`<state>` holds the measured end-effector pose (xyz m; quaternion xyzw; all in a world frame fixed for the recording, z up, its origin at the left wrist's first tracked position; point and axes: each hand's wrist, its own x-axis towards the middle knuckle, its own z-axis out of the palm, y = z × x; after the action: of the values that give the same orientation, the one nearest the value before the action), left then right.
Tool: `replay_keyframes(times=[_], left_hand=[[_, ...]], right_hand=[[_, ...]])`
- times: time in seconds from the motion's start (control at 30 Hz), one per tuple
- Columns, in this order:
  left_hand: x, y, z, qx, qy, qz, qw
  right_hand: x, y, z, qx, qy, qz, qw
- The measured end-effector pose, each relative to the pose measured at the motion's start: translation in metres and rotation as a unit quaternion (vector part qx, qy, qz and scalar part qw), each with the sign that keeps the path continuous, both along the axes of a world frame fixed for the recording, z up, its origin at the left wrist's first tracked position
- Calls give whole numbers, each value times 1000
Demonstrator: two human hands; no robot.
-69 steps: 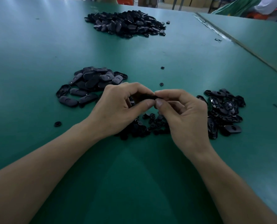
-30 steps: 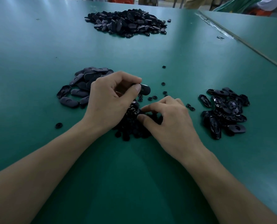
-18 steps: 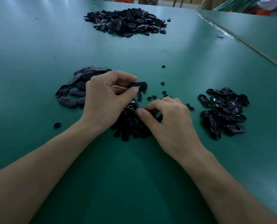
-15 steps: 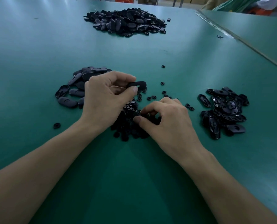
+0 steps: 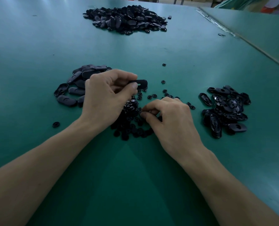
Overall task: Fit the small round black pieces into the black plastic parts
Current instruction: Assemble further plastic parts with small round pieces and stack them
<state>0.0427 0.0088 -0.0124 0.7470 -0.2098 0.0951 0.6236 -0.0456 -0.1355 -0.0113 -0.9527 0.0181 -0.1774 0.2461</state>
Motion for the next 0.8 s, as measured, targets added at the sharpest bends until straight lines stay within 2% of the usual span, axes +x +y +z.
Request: replay_keyframes(times=[0.33, 0.6, 0.8], left_hand=[[1, 1, -1, 1, -3, -7, 1000], [1, 0, -1, -3, -6, -12, 1000], [1, 1, -1, 7, -13, -14, 1000]], right_hand=[[-1, -2, 1, 24, 10, -22, 999], [1, 0, 2, 35, -46, -45, 997], [-1, 2, 3, 89, -79, -27, 993]])
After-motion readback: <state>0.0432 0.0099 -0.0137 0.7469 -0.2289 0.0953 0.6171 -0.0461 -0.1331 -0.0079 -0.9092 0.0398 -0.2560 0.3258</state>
